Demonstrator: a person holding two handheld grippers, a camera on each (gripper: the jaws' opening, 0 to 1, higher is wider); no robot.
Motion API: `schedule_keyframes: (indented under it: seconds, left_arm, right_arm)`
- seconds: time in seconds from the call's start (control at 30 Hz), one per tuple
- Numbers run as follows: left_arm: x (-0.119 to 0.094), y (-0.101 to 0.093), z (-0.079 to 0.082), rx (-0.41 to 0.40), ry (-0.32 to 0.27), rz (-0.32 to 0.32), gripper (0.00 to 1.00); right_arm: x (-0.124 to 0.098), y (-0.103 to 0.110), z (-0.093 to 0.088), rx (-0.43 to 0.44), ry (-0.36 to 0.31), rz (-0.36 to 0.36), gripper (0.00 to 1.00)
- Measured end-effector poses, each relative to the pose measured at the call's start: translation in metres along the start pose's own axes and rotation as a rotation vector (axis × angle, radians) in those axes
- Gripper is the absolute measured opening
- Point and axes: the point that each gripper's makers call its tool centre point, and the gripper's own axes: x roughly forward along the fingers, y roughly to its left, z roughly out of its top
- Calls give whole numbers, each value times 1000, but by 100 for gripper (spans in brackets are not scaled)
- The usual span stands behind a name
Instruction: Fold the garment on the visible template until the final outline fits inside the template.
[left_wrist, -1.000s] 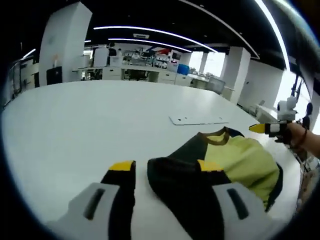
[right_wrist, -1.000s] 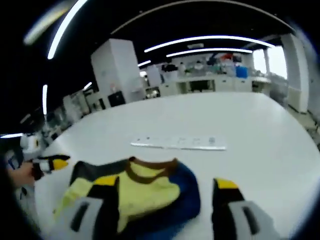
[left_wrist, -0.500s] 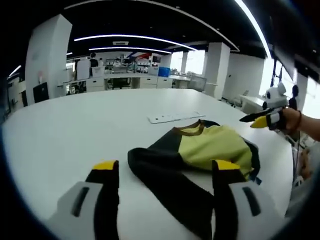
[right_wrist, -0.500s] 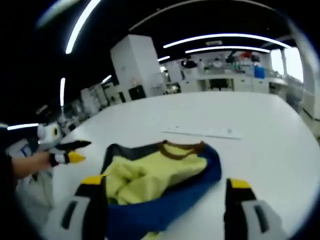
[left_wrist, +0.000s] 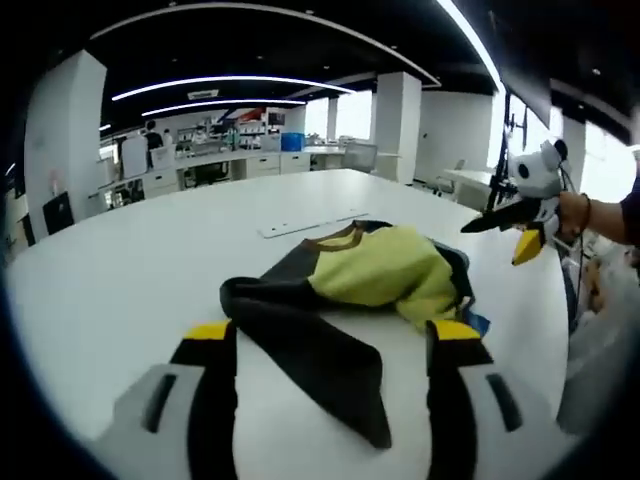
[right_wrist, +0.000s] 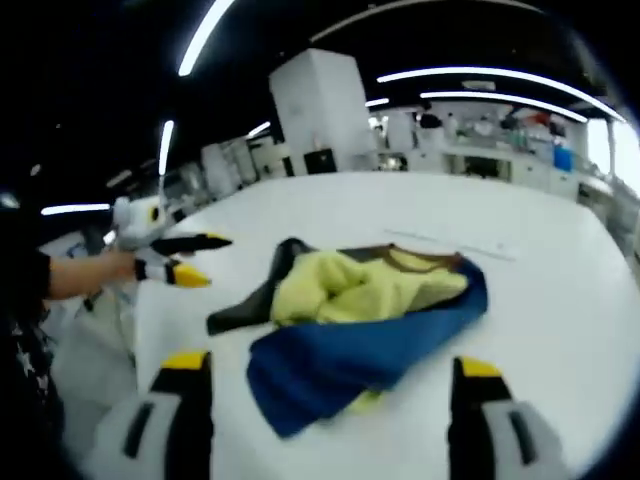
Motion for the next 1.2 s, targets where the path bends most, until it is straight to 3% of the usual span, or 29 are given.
schedule_keyframes:
  seconds: [0.07, 0.27, 0.47, 0.7, 0.97, 1.1, 1.2]
  left_arm:
    - [-2, -3, -6, 6, 9, -6, 72]
    - [-8, -12, -14, 3, -1, 2, 60]
    - [-7, -14, -42, -20, 48, 3, 52]
    - [-6, -15, -66, -14, 113, 17, 43]
    - [-3, -19, -85, -5, 164, -1, 29]
    - [-1, -21, -91, 12, 182, -12, 19]
    - [-1, -23, -97, 19, 207, -23, 5]
  right_arm:
    - [-2, 7, -4, -10, -6, 4, 99]
    - [-1, 21, -14, -51, -32, 31, 77]
    - [7, 35, -31, -48, -42, 72, 66]
    - [21, 46, -55, -110, 23, 91, 47]
    - [33, 48, -66, -152, 57, 66, 22]
    - [40, 44, -72, -165, 86, 47, 21]
    - [43, 45, -76, -207, 105, 40, 19]
